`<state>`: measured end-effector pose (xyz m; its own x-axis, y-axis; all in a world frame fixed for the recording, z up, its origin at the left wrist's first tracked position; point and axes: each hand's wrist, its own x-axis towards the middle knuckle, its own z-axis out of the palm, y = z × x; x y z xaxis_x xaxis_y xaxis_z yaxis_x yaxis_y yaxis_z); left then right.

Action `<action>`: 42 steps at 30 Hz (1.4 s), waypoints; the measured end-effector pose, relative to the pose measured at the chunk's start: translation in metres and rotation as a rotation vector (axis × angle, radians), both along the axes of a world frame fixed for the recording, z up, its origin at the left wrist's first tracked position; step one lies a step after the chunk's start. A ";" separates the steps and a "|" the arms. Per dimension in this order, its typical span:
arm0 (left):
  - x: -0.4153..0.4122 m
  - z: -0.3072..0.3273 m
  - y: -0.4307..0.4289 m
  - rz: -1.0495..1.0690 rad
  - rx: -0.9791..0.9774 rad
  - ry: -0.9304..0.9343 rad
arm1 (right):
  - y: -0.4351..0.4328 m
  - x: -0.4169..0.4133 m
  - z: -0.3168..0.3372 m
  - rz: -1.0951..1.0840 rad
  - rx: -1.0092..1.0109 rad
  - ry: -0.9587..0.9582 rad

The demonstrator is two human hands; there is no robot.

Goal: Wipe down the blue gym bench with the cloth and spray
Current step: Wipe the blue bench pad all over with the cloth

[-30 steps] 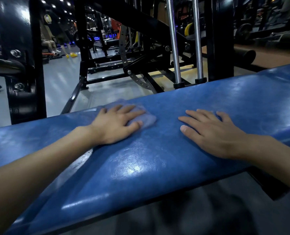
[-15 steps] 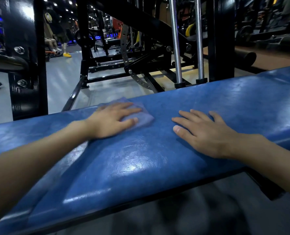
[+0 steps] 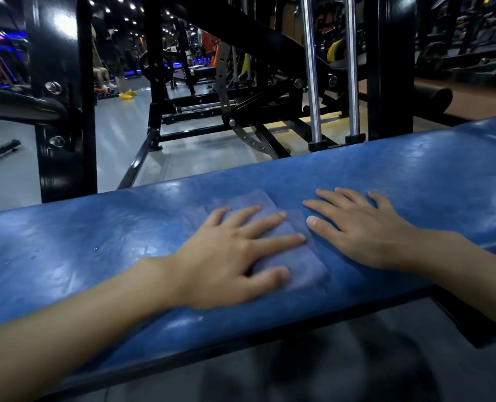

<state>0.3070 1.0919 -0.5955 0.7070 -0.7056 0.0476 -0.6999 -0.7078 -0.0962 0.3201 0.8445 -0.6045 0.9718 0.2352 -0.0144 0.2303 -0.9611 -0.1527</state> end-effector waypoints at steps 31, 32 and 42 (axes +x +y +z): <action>0.034 0.009 0.033 0.104 0.007 0.081 | 0.011 0.001 0.003 -0.043 -0.038 0.023; 0.051 0.007 0.042 0.163 -0.007 0.078 | 0.011 0.001 0.004 -0.048 -0.053 0.024; 0.117 0.004 0.092 0.509 -0.007 0.078 | 0.040 0.007 0.001 0.005 0.011 0.025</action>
